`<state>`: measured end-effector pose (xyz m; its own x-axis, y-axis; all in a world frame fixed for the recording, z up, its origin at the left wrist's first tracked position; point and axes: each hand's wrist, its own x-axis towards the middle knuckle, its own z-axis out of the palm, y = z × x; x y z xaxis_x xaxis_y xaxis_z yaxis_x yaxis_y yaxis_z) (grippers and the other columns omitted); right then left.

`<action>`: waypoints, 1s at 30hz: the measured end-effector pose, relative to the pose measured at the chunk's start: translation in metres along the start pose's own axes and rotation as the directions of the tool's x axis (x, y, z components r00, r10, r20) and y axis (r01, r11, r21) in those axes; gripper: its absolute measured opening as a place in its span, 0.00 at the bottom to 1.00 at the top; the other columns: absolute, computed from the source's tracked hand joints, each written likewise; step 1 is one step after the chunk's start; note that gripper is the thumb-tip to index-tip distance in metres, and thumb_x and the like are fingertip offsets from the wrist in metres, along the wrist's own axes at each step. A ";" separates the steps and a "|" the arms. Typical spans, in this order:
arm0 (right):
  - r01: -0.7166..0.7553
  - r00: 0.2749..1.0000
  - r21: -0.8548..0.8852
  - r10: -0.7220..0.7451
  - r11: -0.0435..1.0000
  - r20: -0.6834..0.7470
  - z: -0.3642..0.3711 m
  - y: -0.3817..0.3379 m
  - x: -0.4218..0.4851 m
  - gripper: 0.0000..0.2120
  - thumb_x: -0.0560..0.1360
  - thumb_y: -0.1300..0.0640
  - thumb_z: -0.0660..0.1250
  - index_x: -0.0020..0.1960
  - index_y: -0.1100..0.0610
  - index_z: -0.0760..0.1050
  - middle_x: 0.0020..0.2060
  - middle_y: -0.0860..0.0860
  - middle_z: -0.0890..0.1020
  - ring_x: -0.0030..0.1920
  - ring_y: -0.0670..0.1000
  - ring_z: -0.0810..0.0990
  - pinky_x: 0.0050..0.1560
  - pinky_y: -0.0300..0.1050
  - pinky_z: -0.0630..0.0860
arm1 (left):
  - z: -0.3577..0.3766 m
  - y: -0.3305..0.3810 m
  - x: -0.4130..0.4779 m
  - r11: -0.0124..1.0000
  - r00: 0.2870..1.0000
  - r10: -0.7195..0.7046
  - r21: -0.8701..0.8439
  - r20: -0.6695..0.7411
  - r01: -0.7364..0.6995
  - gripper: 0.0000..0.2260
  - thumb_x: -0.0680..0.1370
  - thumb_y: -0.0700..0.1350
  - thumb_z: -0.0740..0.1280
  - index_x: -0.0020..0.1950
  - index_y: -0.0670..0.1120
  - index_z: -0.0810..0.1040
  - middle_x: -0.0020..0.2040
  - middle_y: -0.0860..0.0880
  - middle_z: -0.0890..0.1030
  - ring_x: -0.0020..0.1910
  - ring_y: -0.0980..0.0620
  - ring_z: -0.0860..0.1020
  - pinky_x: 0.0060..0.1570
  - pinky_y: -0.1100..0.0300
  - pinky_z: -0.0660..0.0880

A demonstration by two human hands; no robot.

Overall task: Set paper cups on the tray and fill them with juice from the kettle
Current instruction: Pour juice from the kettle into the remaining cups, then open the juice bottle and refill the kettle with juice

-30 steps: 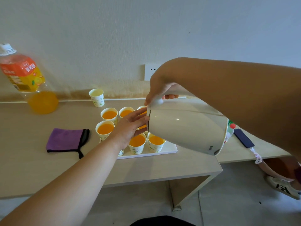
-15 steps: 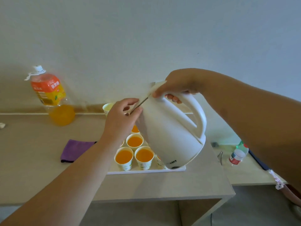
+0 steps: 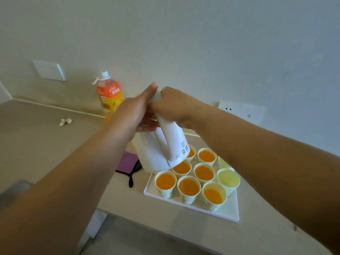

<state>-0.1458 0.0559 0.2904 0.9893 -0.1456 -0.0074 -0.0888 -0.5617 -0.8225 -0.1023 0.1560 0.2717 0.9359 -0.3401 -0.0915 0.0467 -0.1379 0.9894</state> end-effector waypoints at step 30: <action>-0.502 0.662 0.721 0.749 0.478 -0.036 0.123 0.121 0.221 0.17 0.80 0.43 0.55 0.44 0.55 0.73 0.43 0.51 0.77 0.44 0.55 0.75 0.50 0.50 0.74 | -0.174 -0.091 0.240 0.923 0.928 0.039 0.342 0.372 -0.176 0.07 0.67 0.46 0.72 0.34 0.47 0.75 0.23 0.54 0.74 0.25 0.59 0.73 0.36 0.60 0.69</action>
<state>0.0758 0.0563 0.1197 0.5844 -0.5459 -0.6005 -0.4559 0.3913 -0.7994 0.1790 0.2490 0.1794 0.7402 -0.6665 -0.0886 -0.2407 -0.3858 0.8906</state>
